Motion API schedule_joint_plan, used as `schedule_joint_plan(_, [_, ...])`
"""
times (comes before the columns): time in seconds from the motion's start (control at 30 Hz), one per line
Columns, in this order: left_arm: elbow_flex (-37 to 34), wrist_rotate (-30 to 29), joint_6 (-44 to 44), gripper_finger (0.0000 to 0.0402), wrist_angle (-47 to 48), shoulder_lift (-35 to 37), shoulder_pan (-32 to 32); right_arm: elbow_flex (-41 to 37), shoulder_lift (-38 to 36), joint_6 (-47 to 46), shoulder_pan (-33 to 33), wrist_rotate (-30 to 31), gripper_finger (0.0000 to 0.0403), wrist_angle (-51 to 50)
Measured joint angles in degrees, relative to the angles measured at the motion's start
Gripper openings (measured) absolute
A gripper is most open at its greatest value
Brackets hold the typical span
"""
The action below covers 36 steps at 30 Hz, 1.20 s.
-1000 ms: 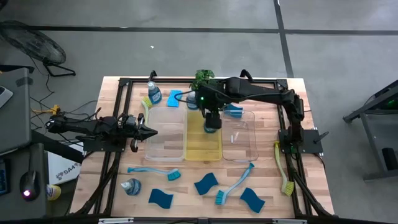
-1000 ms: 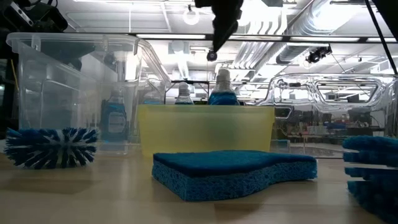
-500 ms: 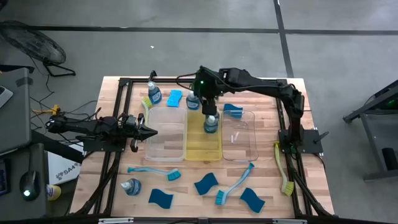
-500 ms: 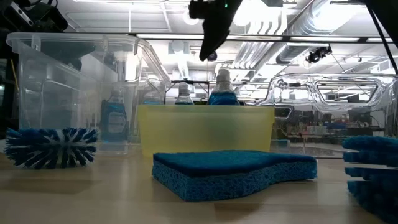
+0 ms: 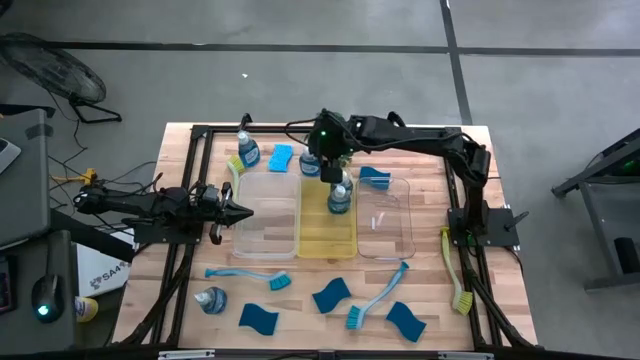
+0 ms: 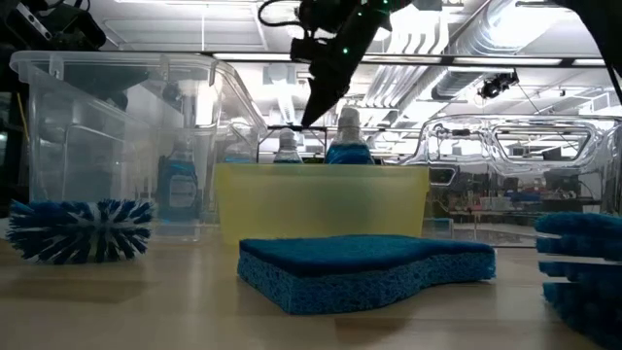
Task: Pick & Place Kitchen Sink Supplies
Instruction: Put the dishwashing liquid bottle into the yellow bin
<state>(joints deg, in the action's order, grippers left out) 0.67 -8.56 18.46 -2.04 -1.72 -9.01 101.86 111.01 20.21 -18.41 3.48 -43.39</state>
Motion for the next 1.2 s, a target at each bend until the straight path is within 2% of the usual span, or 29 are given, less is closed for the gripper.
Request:
schedule_joint_plan(0.3, [0.0, 0.0, 0.0, 0.0002, 0.0, 0.0, 0.0, -13.0, -6.0, -4.6, 0.0, 1.0, 0.0229, 14.9])
schedule_joint_plan(0.5, [0.0, 0.0, 0.0, 0.0002, 0.0, 0.0, 0.0, -20.9, -7.6, -8.8, 0.0, 0.3, 0.0286, 25.6])
schedule_joint_plan(0.63, [0.0, 0.0, 0.0, 0.0002, 0.0, 0.0, 0.0, -22.2, -7.4, -10.2, -0.1, 0.3, 0.0326, 30.8])
schedule_joint_plan(0.77, [0.0, 0.0, 0.0, 0.0002, 0.0, 0.0, 0.0, -22.3, -7.2, -9.9, -0.9, 2.2, 0.0346, 32.2])
schedule_joint_plan(0.97, [0.0, 0.0, 0.0, 0.0002, 0.0, 0.0, 0.0, -22.3, -4.9, -9.9, -1.8, -1.9, 0.0344, 33.1])
schedule_joint_plan(1.2, [0.0, 0.0, 0.0, 0.0002, 0.0, 0.0, 0.0, -22.2, -3.5, -9.8, -2.3, -2.4, 0.0339, 36.0])
